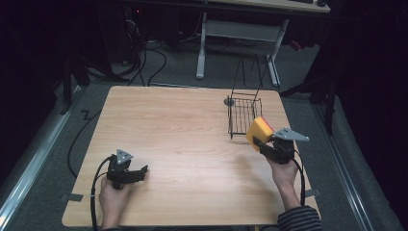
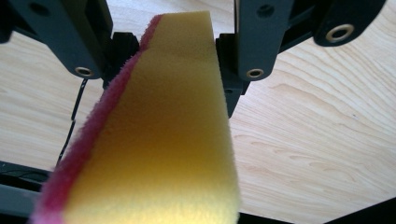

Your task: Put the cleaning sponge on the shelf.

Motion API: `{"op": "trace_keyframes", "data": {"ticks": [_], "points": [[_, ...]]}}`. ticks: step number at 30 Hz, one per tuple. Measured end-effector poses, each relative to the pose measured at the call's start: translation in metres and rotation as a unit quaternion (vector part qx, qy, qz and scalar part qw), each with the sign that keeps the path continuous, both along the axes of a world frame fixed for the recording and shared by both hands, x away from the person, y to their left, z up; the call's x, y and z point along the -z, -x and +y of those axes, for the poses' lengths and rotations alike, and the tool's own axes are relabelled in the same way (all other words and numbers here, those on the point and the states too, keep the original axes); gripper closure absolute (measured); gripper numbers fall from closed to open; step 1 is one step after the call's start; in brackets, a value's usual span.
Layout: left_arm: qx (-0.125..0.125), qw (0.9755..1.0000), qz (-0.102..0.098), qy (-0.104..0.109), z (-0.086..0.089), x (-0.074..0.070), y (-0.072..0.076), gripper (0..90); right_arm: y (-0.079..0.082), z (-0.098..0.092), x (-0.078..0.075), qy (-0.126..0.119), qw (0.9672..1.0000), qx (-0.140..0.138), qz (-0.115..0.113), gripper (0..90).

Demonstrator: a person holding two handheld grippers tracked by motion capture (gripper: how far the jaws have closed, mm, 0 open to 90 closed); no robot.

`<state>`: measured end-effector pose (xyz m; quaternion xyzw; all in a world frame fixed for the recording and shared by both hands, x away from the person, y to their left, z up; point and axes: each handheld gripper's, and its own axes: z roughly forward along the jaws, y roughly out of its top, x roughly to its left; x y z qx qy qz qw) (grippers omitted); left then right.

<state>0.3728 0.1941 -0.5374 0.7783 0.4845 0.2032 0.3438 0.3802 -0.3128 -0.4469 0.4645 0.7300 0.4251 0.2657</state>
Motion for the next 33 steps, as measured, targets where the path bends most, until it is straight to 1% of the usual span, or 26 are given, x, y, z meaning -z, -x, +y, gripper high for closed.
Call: {"op": "trace_keyframes", "data": {"ticks": [2, 3, 5, 7, 9, 10, 11, 14, 16, 18, 19, 20, 23, 24, 27, 29, 32, 33], "points": [[0.000, 1.0000, 0.000, 0.000, 0.000, 0.000, 0.000, 17.7, -0.001, 0.000, -0.001, 0.000, 1.0000, 0.001, -0.002, 60.7], [0.000, 1.0000, 0.000, 0.000, 0.000, 0.000, 0.000, 17.7, -0.005, -0.001, -0.004, 0.006, 1.0000, 0.002, -0.001, 60.6], [0.000, 1.0000, 0.000, 0.000, 0.000, 0.000, 0.000, 17.7, -0.009, -0.002, -0.006, 0.009, 1.0000, 0.003, 0.002, 60.6], [0.000, 1.0000, 0.000, 0.000, 0.000, 0.000, 0.000, 17.7, -0.012, -0.004, -0.007, 0.005, 1.0000, 0.007, 0.000, 60.6], [0.000, 1.0000, 0.000, 0.000, 0.000, 0.000, 0.000, 17.7, -0.017, -0.006, -0.008, 0.000, 0.9999, 0.013, 0.006, 60.7], [0.000, 1.0000, 0.000, 0.000, 0.000, 0.000, 0.000, 17.7, -0.017, -0.006, -0.008, 0.000, 0.9999, 0.013, 0.006, 60.7], [0.000, 1.0000, 0.000, 0.000, 0.000, 0.000, 0.000, 17.7, -0.022, -0.008, -0.009, 0.000, 0.9999, 0.017, 0.004, 60.7], [0.000, 1.0000, 0.000, 0.000, 0.000, 0.000, 0.000, 17.7, -0.028, -0.008, -0.011, -0.001, 0.9998, 0.021, 0.002, 60.6], [0.000, 1.0000, 0.000, 0.000, 0.000, 0.000, 0.000, 17.7, -0.030, -0.008, -0.012, -0.002, 0.9997, 0.022, 0.006, 60.7], [0.000, 1.0000, 0.000, 0.000, 0.000, 0.000, 0.000, 17.7, -0.038, -0.005, -0.014, 0.006, 0.9997, 0.023, -0.001, 60.7], [0.000, 1.0000, 0.000, 0.000, 0.000, 0.000, 0.000, 17.7, -0.038, -0.005, -0.014, 0.006, 0.9997, 0.023, -0.001, 60.7], [0.000, 1.0000, 0.000, 0.000, 0.000, 0.000, 0.000, 17.7, -0.045, -0.002, -0.017, 0.008, 0.9997, 0.023, 0.001, 60.7], [0.001, 1.0000, 0.000, 0.000, 0.000, 0.000, 0.000, 17.6, -0.052, 0.001, -0.019, 0.013, 0.9996, 0.025, -0.005, 60.7], [0.001, 1.0000, 0.000, 0.000, 0.000, 0.000, 0.000, 17.6, -0.055, 0.002, -0.020, 0.013, 0.9996, 0.024, -0.001, 60.7], [0.001, 1.0000, 0.000, 0.000, 0.000, 0.000, 0.000, 17.6, -0.060, 0.005, -0.020, 0.019, 0.9996, 0.022, -0.003, 60.7], [0.001, 1.0000, 0.000, 0.000, 0.000, 0.000, 0.000, 17.6, -0.064, 0.008, -0.019, 0.020, 0.9993, 0.028, -0.013, 60.6], [0.001, 1.0000, 0.000, 0.000, 0.000, 0.000, 0.000, 17.6, -0.067, 0.007, -0.017, 0.018, 0.9992, 0.032, -0.013, 60.5], [0.001, 1.0000, 0.000, 0.000, 0.000, 0.000, 0.000, 17.5, -0.071, 0.007, -0.013, 0.016, 0.9992, 0.035, -0.009, 60.6]]}}
